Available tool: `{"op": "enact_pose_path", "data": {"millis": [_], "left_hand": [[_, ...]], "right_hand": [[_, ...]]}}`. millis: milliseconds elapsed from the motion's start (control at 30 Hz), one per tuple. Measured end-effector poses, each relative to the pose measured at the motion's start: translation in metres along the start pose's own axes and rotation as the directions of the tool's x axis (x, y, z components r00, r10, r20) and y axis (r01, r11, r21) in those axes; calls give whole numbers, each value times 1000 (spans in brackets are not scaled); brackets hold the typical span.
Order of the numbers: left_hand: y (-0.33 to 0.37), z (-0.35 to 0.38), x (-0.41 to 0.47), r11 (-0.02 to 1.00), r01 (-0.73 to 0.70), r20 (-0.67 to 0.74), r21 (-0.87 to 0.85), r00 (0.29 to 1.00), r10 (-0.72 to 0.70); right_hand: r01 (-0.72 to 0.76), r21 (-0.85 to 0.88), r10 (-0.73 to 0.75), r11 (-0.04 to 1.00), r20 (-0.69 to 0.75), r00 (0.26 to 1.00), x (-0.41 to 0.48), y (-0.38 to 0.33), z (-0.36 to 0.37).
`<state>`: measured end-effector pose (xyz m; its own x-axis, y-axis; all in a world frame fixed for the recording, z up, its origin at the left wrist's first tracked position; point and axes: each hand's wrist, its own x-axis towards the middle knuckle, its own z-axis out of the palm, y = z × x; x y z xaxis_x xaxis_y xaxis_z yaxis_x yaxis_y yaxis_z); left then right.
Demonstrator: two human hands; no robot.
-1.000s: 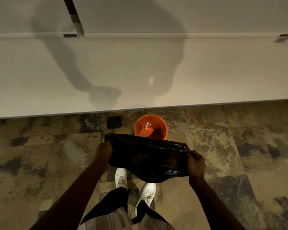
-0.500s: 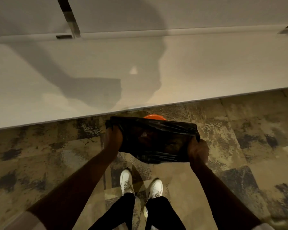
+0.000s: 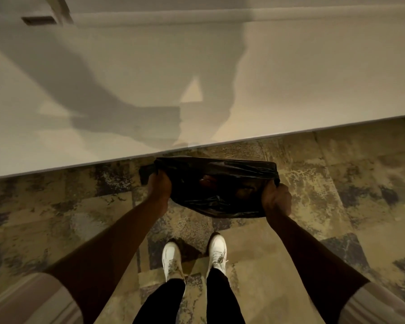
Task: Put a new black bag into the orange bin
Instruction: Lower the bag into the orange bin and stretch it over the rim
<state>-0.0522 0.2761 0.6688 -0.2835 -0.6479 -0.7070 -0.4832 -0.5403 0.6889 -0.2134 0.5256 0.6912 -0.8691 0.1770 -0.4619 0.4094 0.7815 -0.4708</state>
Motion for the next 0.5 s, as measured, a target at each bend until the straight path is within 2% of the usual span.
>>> {"op": "enact_pose_path", "data": {"millis": [200,367,500], "left_hand": [[-45,27,75,997,71,21,-41,997,-70],[-96,53,136,999,36,-21,-18,999,-36],[-152,78,182,998,26,-34,-61,999,-28]], "right_hand": [[37,14,-37,999,30,999,65,20,57],[65,60,-68,996,41,997,122,41,119],[62,22,-63,998,56,996,169,75,174]]}}
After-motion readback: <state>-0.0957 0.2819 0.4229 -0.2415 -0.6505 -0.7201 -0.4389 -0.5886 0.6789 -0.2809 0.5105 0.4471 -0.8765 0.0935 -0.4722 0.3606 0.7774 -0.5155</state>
